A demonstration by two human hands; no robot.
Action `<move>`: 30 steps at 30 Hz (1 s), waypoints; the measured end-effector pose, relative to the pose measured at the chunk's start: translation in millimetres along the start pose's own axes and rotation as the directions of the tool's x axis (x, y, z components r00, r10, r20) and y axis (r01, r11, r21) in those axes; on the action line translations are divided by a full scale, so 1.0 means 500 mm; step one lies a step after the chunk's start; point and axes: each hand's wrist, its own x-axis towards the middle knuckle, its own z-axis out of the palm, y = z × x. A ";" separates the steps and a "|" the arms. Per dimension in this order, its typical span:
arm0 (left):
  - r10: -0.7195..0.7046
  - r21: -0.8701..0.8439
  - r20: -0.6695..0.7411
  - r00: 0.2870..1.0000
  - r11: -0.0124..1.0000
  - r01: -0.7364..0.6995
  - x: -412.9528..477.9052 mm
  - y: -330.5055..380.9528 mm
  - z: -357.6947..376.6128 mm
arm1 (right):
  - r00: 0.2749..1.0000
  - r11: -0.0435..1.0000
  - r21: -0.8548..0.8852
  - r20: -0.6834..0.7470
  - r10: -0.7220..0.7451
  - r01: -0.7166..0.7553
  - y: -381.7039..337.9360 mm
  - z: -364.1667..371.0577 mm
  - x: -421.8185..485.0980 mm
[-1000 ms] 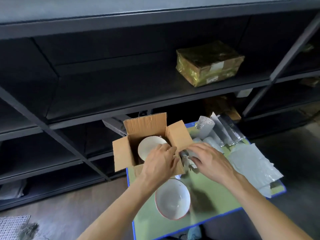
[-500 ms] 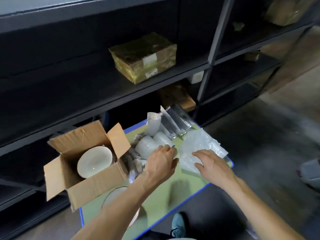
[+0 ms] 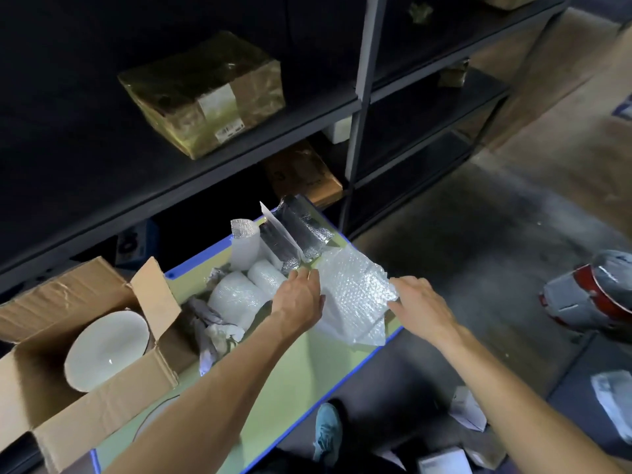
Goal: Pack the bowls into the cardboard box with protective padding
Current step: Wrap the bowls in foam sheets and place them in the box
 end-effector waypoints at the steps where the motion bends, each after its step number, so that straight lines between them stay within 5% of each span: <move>1: -0.013 0.006 0.011 1.000 1.000 0.013 0.012 -0.003 0.003 | 1.000 1.000 -0.005 0.003 0.013 -0.013 0.002 0.004 0.010; 13: -0.118 0.022 0.126 0.985 0.993 0.116 0.077 -0.009 0.036 | 0.995 0.994 0.068 -0.043 0.094 -0.091 -0.007 0.039 0.062; 18: -0.156 0.046 0.054 0.986 0.987 0.154 0.072 -0.007 0.028 | 0.994 0.973 0.211 -0.028 0.103 -0.095 -0.013 0.034 0.064; 26: -0.068 -0.162 0.034 0.997 0.984 0.073 0.055 -0.031 0.024 | 0.993 0.884 0.462 -0.053 0.109 -0.073 -0.017 0.005 0.055; 30: -0.073 -0.272 -0.123 0.990 0.962 0.037 0.047 -0.039 0.006 | 0.994 0.833 0.550 -0.051 0.098 -0.054 -0.032 -0.023 0.047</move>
